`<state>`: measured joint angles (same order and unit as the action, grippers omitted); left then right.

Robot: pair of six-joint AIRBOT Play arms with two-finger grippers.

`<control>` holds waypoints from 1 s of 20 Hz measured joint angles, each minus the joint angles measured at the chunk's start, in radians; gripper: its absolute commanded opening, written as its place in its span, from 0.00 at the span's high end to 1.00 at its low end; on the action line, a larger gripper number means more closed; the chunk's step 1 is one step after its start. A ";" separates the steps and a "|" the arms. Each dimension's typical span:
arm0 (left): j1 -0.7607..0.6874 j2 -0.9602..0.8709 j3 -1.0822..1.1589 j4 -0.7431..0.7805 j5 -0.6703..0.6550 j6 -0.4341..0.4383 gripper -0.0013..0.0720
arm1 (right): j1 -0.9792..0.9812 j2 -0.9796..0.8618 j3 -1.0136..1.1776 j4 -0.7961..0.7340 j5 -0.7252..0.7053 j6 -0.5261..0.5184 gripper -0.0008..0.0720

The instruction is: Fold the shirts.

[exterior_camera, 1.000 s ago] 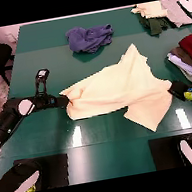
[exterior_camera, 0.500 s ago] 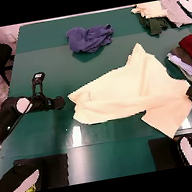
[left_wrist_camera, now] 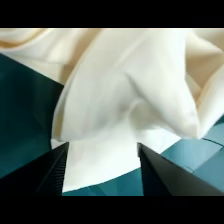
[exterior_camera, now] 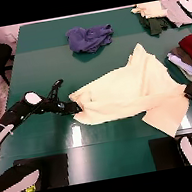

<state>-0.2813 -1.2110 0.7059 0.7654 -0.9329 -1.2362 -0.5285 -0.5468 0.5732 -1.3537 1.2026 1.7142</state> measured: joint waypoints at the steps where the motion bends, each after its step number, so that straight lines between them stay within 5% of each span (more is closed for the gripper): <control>1: 0.000 -0.019 0.000 -0.016 -0.008 0.034 0.30 | -0.001 0.006 0.000 0.004 -0.003 -0.005 0.96; 8: -0.001 -0.093 0.045 -0.030 -0.037 0.149 0.30 | -0.002 0.023 0.000 0.016 -0.002 -0.033 0.96; 20: 0.107 -0.094 0.171 -0.016 -0.098 0.153 0.30 | -0.002 0.024 0.000 0.020 0.001 -0.048 0.96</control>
<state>-0.1741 -1.3052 0.8768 0.7490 -1.0313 -1.0832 -0.5304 -0.5228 0.5732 -1.3338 1.2037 1.6665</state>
